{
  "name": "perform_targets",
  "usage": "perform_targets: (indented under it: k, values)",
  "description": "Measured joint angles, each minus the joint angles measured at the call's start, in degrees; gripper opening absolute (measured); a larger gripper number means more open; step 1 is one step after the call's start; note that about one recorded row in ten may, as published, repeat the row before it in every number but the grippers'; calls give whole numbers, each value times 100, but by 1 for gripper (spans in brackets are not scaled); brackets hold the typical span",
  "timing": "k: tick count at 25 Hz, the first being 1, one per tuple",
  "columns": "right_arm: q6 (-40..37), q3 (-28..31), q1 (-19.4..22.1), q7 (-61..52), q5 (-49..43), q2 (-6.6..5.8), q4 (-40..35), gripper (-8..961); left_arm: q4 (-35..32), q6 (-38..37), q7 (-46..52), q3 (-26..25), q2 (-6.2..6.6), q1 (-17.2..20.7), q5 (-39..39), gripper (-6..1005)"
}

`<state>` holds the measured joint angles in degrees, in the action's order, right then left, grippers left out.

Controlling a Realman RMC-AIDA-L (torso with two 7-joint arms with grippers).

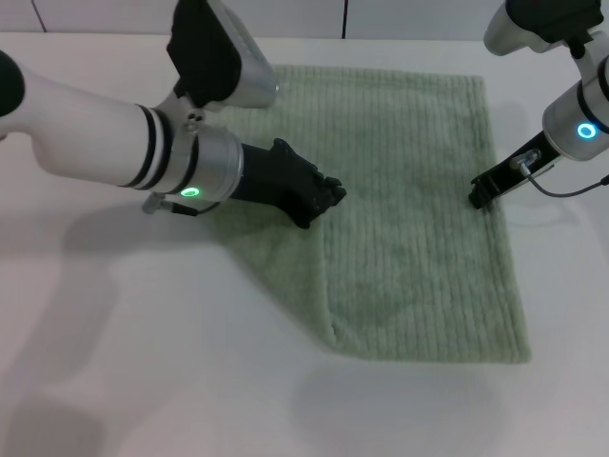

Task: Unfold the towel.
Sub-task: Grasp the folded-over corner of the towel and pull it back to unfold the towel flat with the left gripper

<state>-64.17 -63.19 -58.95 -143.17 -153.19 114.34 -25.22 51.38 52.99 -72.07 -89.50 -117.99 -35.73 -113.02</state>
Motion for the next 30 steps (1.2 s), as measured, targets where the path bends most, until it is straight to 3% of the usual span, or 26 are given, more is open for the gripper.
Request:
perform_targets:
  k: [13,30]
  values:
    - [-29,-9,6,0,-12,-9,0,1,438,975,-301,-748,4,286,-187,57]
    - [-50,-9,24,0,-53,-26,0,1,536,1256,-682,-871,4,381,-190,58]
